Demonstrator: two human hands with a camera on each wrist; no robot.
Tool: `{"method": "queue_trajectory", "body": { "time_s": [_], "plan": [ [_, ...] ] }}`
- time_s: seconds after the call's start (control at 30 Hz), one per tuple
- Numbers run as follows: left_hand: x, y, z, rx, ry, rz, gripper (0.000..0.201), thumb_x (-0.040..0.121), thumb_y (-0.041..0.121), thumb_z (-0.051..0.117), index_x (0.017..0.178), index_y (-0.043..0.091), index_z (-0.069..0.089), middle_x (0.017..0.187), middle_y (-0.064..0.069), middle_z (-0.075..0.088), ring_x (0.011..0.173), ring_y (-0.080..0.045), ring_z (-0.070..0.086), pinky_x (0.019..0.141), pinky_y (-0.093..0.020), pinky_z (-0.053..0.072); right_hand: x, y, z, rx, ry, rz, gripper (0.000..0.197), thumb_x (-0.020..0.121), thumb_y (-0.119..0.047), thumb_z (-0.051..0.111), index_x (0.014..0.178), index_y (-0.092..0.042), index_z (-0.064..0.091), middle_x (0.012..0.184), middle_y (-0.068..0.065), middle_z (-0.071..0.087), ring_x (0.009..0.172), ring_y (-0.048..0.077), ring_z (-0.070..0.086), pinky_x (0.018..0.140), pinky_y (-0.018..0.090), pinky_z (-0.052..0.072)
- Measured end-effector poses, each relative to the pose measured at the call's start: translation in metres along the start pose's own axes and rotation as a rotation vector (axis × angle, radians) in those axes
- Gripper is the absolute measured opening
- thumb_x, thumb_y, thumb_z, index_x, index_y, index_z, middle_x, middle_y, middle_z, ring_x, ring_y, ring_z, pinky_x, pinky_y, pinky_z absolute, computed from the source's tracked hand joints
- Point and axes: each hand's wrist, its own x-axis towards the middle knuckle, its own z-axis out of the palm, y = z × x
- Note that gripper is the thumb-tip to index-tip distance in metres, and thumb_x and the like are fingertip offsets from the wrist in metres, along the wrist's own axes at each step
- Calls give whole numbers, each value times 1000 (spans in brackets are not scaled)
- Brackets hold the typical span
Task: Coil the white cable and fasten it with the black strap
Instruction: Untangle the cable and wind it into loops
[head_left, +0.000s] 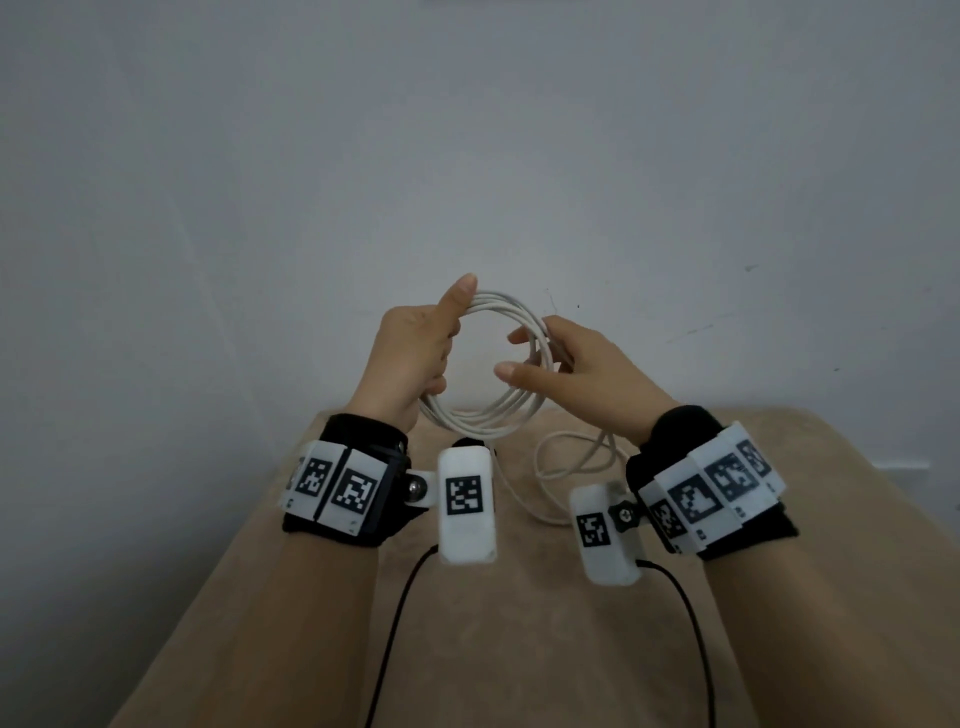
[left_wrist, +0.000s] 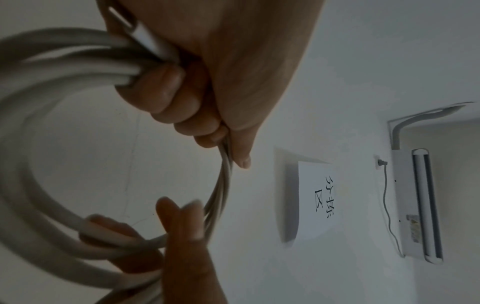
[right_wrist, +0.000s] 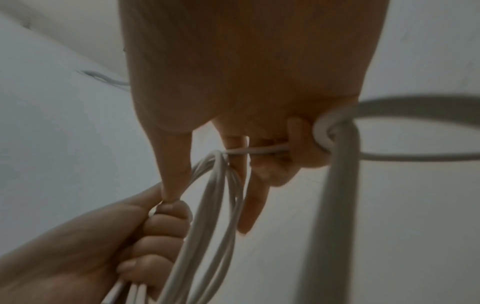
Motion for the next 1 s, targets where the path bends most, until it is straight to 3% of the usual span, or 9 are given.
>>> {"method": "queue_trajectory", "body": {
  "time_s": [0.1, 0.27, 0.37, 0.5, 0.6, 0.73, 0.83, 0.93, 1.0],
  "plan": [
    [-1, -1, 3, -91, -31, -22, 50, 88, 51, 59, 55, 24, 33, 48, 8, 22, 41, -8, 15, 40, -22, 13, 1, 0, 2, -55, 105, -79, 15, 85, -37, 65, 86, -24, 59, 76, -10, 69, 76, 4, 61, 74, 32, 50],
    [0, -1, 4, -188, -157, -78, 47, 89, 53, 55, 59, 23, 37, 50, 8, 22, 42, -8, 18, 40, -20, 22, 1, -5, 0, 11, 151, -123, 26, 97, -31, 48, 75, -18, 49, 57, -6, 64, 60, 10, 50, 66, 33, 40],
    [0, -3, 0, -11, -290, -54, 44, 92, 49, 54, 62, 18, 47, 49, 6, 28, 42, -10, 27, 45, -22, 33, 0, -2, -1, -96, 107, -110, 26, 98, -31, 45, 75, -21, 50, 55, -6, 57, 56, 13, 50, 64, 35, 42],
    [-5, -3, 3, 215, -393, -68, 46, 91, 52, 52, 66, 13, 52, 46, 7, 30, 41, -9, 25, 46, -23, 28, -3, -3, 5, -379, -31, -95, 17, 98, -32, 42, 84, -26, 50, 64, -12, 51, 64, 12, 50, 66, 33, 41],
    [-8, -1, 4, 310, -413, -70, 47, 87, 53, 57, 63, 13, 51, 44, 9, 31, 40, -9, 25, 45, -22, 28, -6, -9, 4, -477, -74, -82, 19, 99, -30, 39, 82, -34, 45, 63, -15, 50, 62, 6, 49, 63, 30, 39],
    [-9, 0, 5, 400, -376, 76, 44, 82, 50, 66, 68, 8, 64, 47, 6, 31, 39, -7, 28, 42, -20, 28, -7, -12, -1, -421, -75, -82, 21, 96, -28, 38, 78, -30, 49, 67, -7, 63, 64, 11, 56, 62, 30, 39],
    [-8, 1, 5, 357, -343, 123, 41, 83, 45, 66, 69, 6, 65, 48, 5, 27, 38, -6, 24, 39, -18, 23, -7, -12, -2, -390, -51, -137, 13, 93, -35, 48, 82, -34, 52, 72, -9, 67, 71, 8, 60, 66, 30, 45],
    [-7, 2, 0, 201, -288, 91, 45, 86, 42, 64, 48, 24, 49, 49, 6, 24, 41, -9, 18, 40, -21, 16, -5, -7, -8, -269, 8, -162, 19, 88, -44, 59, 98, -28, 61, 84, -9, 66, 75, 7, 59, 70, 23, 46],
    [-4, 2, -8, 103, -217, 48, 49, 90, 44, 58, 52, 23, 36, 48, 8, 23, 41, -9, 15, 40, -20, 12, -5, -4, -17, -53, 82, -112, 21, 93, -41, 52, 100, -25, 64, 90, -7, 69, 78, 7, 62, 74, 20, 47]
  ]
}}
